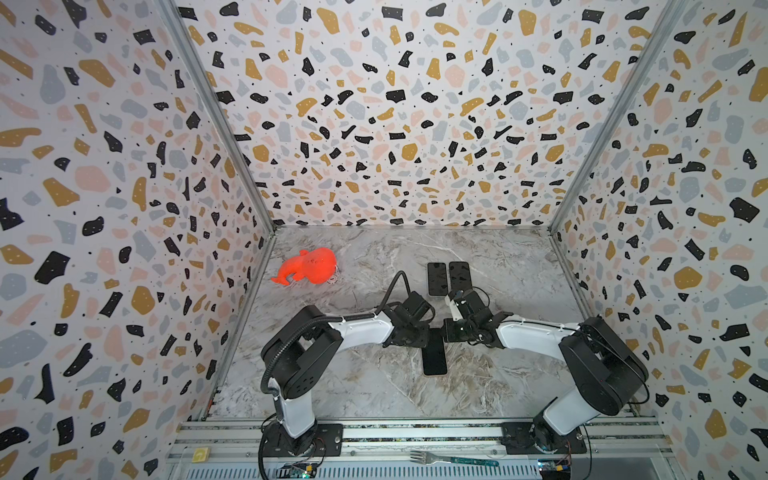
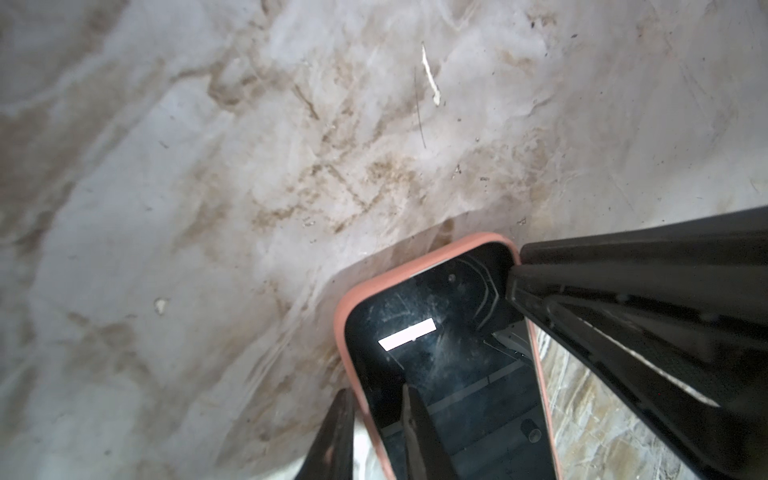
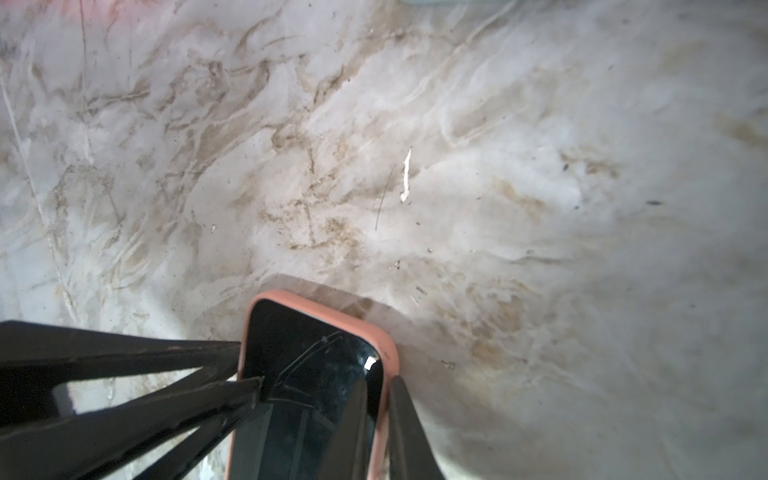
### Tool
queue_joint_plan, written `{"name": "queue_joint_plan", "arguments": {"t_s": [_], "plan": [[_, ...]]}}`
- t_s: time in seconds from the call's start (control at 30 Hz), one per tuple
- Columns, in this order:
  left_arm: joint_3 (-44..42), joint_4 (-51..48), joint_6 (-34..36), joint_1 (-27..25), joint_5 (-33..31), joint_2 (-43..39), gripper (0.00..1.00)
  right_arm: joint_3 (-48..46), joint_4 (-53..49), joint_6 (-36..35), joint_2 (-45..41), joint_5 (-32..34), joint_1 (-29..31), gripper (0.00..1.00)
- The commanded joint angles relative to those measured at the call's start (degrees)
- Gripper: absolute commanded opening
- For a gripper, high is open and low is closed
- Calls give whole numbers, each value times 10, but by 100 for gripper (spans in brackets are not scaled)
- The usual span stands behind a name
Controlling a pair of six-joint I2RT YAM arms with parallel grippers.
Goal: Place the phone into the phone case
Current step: 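Grasp the pink-cased phone's end with the left gripper while the right draws back, then carry the pink-cased phone farther from the robot with the left gripper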
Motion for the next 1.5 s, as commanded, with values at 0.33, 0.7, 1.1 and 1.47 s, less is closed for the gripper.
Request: {"name": "queue_joint_plan", "arguments": {"t_s": [0.33,0.7,1.1,1.47], "plan": [[14,-117,-75,-34,-71,-30,36,-18,4,-18,-112,0,-11,13],[84,-180,-157,-92,-133,-4,62,-79,21,-48,-192,-1,-81,48],[195,-264,-202,-123,-171,76,73,-123,32,-58,-224,-33,-144,59],[291,-330,-203,-138,-173,147,76,-155,43,-63,-244,-60,-175,71]]}}
